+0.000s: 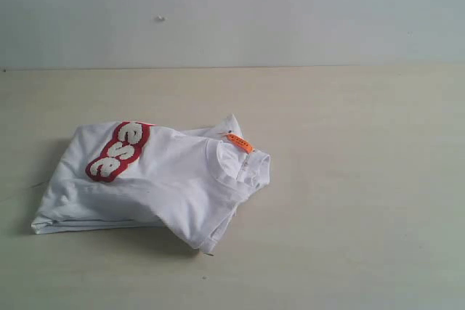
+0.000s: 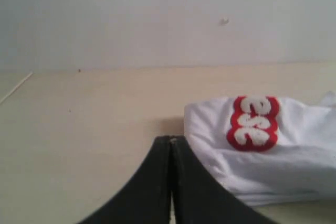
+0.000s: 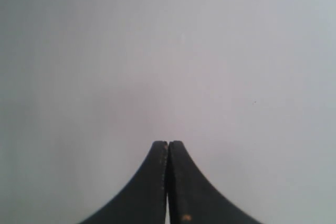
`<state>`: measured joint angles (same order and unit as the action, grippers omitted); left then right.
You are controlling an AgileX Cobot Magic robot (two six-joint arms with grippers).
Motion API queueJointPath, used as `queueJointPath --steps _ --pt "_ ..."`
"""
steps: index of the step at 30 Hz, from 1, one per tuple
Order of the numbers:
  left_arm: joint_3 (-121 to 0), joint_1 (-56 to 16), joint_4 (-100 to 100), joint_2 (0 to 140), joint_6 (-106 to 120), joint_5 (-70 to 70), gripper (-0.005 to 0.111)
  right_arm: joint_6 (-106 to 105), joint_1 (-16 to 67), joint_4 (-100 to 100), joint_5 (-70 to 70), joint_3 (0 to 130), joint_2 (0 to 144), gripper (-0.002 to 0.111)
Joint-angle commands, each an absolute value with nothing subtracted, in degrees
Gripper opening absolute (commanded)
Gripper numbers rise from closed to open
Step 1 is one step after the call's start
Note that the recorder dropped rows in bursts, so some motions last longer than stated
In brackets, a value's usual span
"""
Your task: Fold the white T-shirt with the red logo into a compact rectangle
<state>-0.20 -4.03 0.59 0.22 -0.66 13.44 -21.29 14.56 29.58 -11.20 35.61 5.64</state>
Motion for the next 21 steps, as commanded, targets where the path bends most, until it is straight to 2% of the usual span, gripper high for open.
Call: queueJointPath --steps 1,6,21 --pt "0.0 -3.9 0.6 0.0 -2.0 17.9 0.000 -21.2 14.6 29.5 -11.0 35.2 5.4 0.000" --pt "0.0 -3.9 0.6 0.0 4.1 19.3 0.000 -21.2 14.6 29.5 -11.0 35.2 5.4 0.000" --pt "0.0 -3.9 0.6 0.0 4.1 19.6 0.000 -21.2 14.6 29.5 -11.0 35.2 5.4 0.000"
